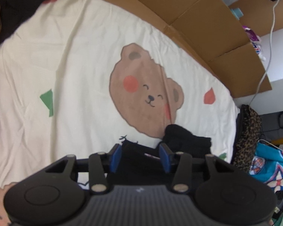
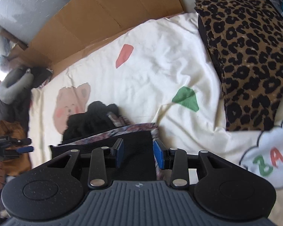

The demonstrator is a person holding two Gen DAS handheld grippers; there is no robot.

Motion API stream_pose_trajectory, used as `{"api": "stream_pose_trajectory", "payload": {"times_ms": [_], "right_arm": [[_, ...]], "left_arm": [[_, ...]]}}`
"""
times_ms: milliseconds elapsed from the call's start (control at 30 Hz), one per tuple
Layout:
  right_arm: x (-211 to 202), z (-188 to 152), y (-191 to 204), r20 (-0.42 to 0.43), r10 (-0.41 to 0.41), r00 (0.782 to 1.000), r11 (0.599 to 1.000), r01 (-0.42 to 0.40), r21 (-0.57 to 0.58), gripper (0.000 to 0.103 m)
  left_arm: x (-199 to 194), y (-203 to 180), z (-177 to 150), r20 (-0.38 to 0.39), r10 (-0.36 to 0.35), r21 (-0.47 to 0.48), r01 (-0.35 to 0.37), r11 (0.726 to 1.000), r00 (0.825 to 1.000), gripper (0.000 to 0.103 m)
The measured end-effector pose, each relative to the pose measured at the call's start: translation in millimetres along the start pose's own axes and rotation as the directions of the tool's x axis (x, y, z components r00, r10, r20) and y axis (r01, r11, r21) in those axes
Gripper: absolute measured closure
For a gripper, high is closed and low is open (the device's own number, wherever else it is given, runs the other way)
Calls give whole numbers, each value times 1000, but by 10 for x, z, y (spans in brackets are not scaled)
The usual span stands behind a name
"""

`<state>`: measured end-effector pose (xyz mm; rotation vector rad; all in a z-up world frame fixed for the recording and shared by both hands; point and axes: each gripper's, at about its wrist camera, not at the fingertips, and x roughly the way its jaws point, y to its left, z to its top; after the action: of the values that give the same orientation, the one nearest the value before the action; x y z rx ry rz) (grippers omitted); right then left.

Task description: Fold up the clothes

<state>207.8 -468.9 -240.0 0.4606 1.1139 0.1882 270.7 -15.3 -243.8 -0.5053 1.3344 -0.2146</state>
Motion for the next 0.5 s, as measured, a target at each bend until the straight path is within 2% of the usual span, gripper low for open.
{"api": "stream_pose_trajectory", "payload": {"times_ms": [100,133,167,333,400,500], "right_arm": [[149,-41,-52,54,-7,998,1000,8,-7,65],[198,-54,-79,68,-4,998,1000,4,1,58],[233,-67,-100,76,3,997,1000,-3,2,56],[405,-154,-156,67,-11,998,999,14,-40,54],[417,-175,-156,89,-21,996,998,26,-54,54],[467,-195,-168,71,-7,997,999,10,-41,54]], "left_arm": [[60,74,-87,45,4,30,-6,1000,999,57],[71,99,-113,57,-4,42,1,999,998,57],[82,123,-140,69,-12,54,8,999,998,57],[201,325,-286,115,-54,70,46,996,992,57],[277,329,-332,122,-73,130,57,990,990,57],[419,337,-348,83,-92,166,78,983,992,57]]}}
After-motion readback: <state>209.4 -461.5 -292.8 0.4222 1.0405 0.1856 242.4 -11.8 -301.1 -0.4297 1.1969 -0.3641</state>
